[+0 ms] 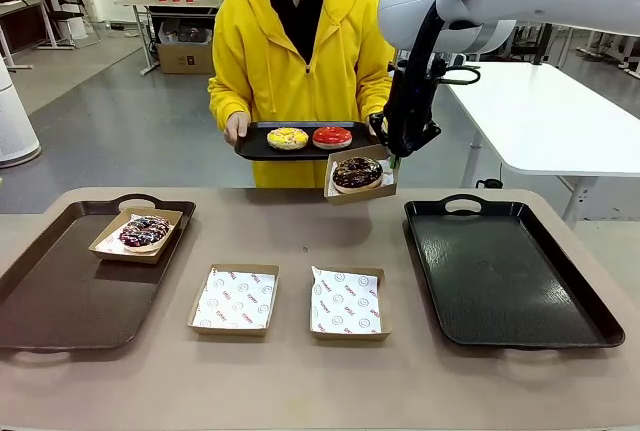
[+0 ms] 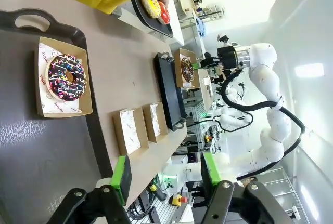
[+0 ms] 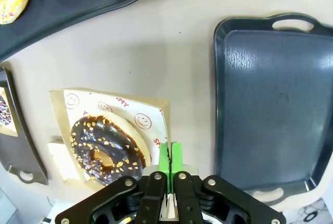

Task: Individually package the donuts and arrange them on the tray.
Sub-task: Place the picked Paper togo box on the Handle tray while simultaneously picking up another Paper togo box from the table with the other hand.

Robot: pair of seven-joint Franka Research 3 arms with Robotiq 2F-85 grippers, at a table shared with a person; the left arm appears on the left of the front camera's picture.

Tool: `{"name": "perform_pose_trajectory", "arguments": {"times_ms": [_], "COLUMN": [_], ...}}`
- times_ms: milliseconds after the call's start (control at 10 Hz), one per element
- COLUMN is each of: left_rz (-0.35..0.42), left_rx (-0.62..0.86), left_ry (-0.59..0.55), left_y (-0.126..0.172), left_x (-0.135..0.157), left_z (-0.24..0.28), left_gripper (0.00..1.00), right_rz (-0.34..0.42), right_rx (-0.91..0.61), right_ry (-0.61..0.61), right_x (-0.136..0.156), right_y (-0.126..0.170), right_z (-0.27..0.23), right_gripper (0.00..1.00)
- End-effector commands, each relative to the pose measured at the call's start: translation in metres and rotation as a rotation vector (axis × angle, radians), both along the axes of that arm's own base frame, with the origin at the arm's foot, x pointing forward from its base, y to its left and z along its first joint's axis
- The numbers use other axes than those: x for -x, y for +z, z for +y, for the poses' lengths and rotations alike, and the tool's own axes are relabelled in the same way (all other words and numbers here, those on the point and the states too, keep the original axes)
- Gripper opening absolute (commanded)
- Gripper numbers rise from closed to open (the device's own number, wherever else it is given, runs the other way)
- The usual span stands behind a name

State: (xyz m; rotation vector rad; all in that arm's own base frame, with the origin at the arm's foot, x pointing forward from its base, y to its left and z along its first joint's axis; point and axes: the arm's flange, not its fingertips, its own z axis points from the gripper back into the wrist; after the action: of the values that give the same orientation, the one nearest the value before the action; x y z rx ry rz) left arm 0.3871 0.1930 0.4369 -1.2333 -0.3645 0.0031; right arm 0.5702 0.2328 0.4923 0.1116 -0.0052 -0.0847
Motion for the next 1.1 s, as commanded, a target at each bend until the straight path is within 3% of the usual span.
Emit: {"name": "perform_pose_trajectory", "arguments": {"times_ms": [0, 1000], "left_rz": [0.002, 0.002], "left_rx": [-0.021, -0.021], "left_ry": [0.003, 0.003], "left_y": [0.0001, 0.0001], "left_x": [0.0034, 0.0034], "left_z": [0.001, 0.001], "left_gripper": [0.71, 0.71], "right_rz": [-0.001, -0.001], "right_rx": [0.001, 0.001], "right_ry": [-0.001, -0.001], "right_x": [0.0003, 0.0003], "right_y": [0.0005, 0.0005], "right_z": [-0.0009, -0.0009], "right_gripper": [0.01, 0.01]}}
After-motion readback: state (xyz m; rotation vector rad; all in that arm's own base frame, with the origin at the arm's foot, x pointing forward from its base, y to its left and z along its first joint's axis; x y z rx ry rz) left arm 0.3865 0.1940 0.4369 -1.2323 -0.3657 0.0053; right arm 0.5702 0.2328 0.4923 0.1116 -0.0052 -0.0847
